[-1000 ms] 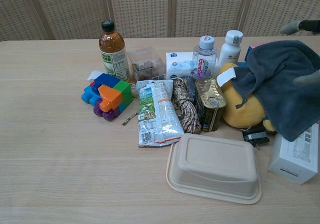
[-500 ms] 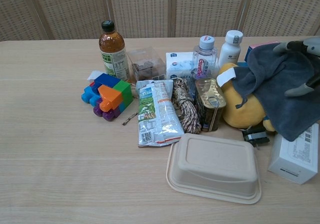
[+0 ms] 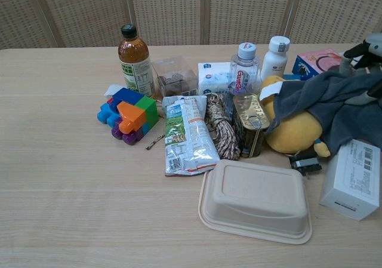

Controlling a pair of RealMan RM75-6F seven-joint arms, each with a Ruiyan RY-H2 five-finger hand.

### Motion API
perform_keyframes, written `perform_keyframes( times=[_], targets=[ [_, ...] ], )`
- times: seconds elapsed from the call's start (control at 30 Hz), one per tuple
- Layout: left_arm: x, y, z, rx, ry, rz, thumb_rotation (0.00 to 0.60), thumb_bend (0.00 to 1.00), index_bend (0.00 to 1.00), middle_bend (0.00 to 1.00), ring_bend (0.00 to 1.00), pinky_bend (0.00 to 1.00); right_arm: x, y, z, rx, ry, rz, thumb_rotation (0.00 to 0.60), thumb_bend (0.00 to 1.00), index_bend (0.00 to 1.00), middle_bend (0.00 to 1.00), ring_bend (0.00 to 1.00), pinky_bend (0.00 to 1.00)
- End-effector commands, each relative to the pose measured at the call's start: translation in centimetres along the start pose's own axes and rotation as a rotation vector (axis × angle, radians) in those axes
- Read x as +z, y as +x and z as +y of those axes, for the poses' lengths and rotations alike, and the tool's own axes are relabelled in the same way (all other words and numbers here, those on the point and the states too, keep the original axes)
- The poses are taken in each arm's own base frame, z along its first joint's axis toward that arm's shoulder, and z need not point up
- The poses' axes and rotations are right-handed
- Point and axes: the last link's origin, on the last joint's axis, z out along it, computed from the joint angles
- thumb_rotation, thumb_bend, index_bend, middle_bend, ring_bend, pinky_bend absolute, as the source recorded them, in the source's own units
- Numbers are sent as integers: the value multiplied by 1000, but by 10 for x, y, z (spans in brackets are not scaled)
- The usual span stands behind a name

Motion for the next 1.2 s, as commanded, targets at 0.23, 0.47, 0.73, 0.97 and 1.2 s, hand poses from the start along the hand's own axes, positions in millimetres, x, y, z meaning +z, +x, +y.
perform_keyframes(
  times=[0.23,0.47,0.73,0.97,1.2],
  targets=[
    [7,-7,0,-7,-8,-14,600,132,0,0,0,0,-15,33,7,26,-14,83,600,199,611,1000,1000,922],
    [10,-11,0,-14,-11,-22,600,131,0,0,0,0,-23,74,17,31,-41,171,600,198,617,1000,1000,922],
    [10,-15,1,-16,-13,-34,600,131,0,0,0,0,-25,115,15,70,-33,270,600,198,620,1000,1000,921],
    [8,-12,0,-19,-14,-21,600,132,0,0,0,0,-22,148,3,82,-5,334,600,196,620,1000,1000,921],
    [4,-14,-3,-28,-6,-21,600,131,0,0,0,0,-22,164,-9,86,12,358,600,196,620,1000,1000,922]
  ],
)
